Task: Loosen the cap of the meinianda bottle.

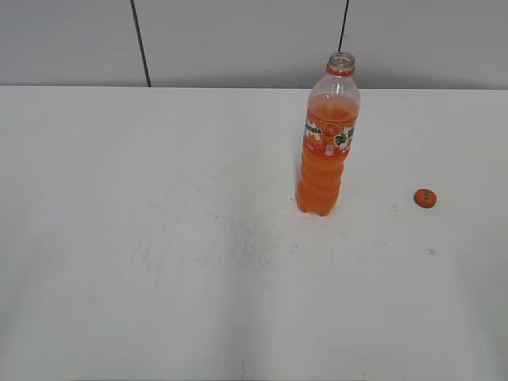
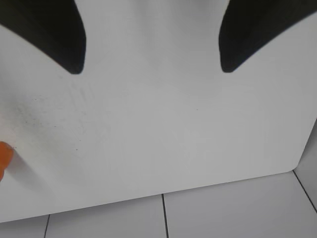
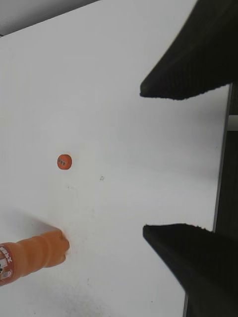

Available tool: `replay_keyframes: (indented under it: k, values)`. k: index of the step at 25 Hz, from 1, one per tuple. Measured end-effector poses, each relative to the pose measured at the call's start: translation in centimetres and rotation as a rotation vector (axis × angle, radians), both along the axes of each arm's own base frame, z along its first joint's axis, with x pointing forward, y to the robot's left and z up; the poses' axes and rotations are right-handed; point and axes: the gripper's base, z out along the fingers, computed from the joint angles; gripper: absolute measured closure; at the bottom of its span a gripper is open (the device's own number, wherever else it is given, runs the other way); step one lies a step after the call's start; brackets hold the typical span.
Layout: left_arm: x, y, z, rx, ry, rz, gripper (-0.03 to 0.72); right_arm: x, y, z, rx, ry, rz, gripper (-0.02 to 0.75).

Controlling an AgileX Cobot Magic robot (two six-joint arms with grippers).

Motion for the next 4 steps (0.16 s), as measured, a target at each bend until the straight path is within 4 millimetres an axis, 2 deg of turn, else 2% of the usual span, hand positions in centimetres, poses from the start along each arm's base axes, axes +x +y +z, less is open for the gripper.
replay_keyframes:
  k: [4]
  values:
    - [0.00, -0.02, 0.00, 0.000, 0.000, 0.016, 0.179, 0.00, 0.00, 0.00, 0.000, 0.000, 0.000, 0.150]
